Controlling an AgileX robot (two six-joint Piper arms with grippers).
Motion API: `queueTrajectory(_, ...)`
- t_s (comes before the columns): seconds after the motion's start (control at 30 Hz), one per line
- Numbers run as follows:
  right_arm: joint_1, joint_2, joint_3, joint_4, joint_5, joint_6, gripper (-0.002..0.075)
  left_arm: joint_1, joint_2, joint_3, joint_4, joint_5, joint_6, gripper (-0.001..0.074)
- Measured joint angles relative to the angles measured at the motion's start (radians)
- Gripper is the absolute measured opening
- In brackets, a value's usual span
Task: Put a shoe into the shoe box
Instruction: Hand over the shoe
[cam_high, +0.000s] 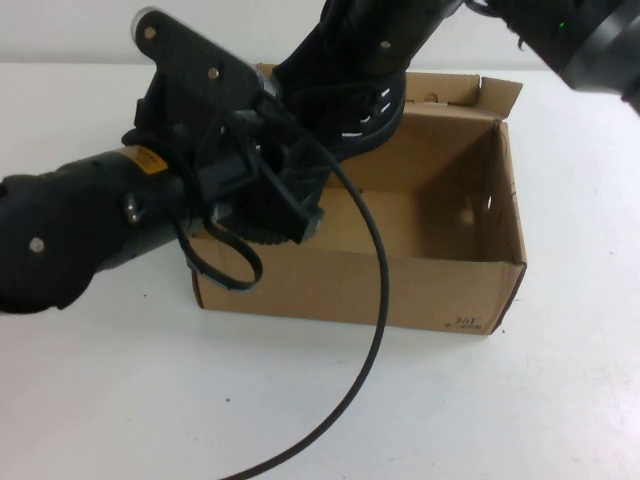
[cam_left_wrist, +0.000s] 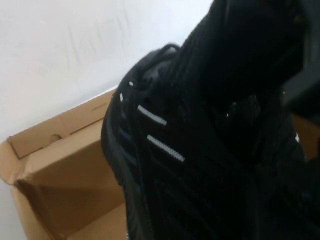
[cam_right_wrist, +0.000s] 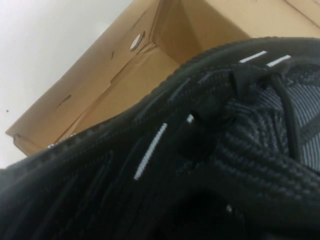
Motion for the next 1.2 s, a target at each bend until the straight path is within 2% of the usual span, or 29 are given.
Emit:
queueTrajectory(0.3,-0.006,-0.028,0.0,0.0,0.01,-0.046,0.0028,0.002,0.0,-0.09,-0.004,0.124,-0.002,0.0048)
queueTrajectory(0.37,-0.006,-0.035,0.0,0.008,0.01,-0.059,0.0087,0.002,0.0,-0.1,-0.002,0.147,-0.002,0.0048)
queueTrajectory(0.53,-0.006,-0.074,-0.002,0.093,-0.014,-0.128,0.037,0.002,0.0,-0.102,0.009,0.224,-0.004,0.0048)
queueTrajectory(0.6,-0.004,-0.093,-0.005,0.117,-0.019,-0.16,0.0415,0.002,-0.002,-0.1,0.016,0.25,-0.004,0.0048)
queueTrajectory(0.77,-0.002,-0.16,-0.007,0.142,-0.026,-0.302,0.0412,0.002,-0.059,-0.1,0.056,0.262,-0.004,0.0048)
queueTrajectory(0.97,-0.002,-0.243,-0.009,0.147,-0.026,-0.608,0.0405,0.014,-0.151,-0.1,0.125,0.325,-0.002,0.0048)
queueTrajectory(1.07,-0.002,-0.288,0.017,0.157,-0.026,-0.681,0.0405,0.066,-0.173,-0.1,0.13,0.38,-0.002,0.0048)
queueTrajectory(1.2,-0.002,-0.353,0.126,0.194,-0.026,-0.771,0.0405,0.187,-0.191,-0.1,0.104,0.466,0.046,0.0047)
